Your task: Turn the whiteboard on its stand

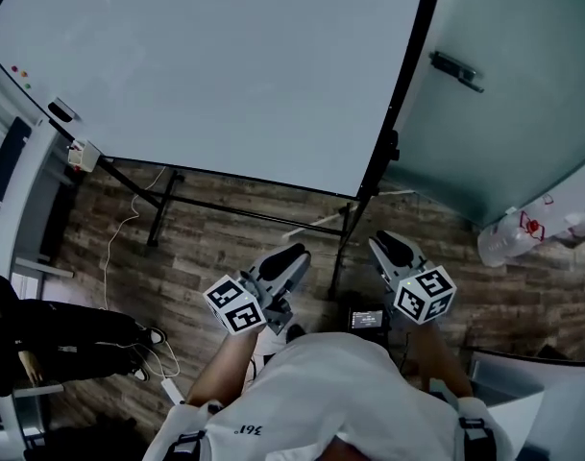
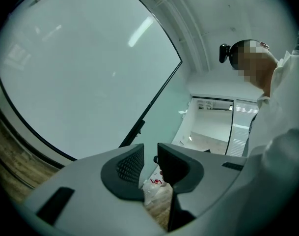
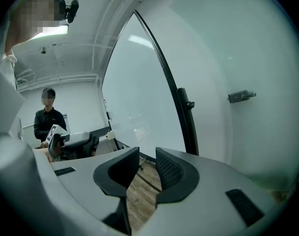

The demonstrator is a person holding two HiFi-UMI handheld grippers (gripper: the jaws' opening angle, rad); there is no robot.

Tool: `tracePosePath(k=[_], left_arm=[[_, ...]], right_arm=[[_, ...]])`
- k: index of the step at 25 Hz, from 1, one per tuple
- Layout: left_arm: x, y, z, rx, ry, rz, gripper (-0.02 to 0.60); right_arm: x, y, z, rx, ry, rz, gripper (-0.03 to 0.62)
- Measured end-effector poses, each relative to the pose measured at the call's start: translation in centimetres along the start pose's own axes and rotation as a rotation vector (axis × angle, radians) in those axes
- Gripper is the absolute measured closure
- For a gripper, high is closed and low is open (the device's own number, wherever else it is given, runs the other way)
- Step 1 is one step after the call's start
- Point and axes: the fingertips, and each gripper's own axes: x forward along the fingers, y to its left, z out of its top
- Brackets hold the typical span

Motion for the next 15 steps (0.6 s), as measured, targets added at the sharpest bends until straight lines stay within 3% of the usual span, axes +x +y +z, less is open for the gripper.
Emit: tracePosePath(k=[7, 15], left_arm=[[5.9, 1.2, 0.6, 0.008, -0.024, 0.066, 0.508], [10.0, 1.1, 1.2, 0.04, -0.058, 0.133, 0.508]], right_arm=[[1.9, -6.0, 2.8, -0.025, 0.011, 0.055, 0.486], [3.6, -9.8, 5.5, -0.101, 0.012, 0.136, 0.457]])
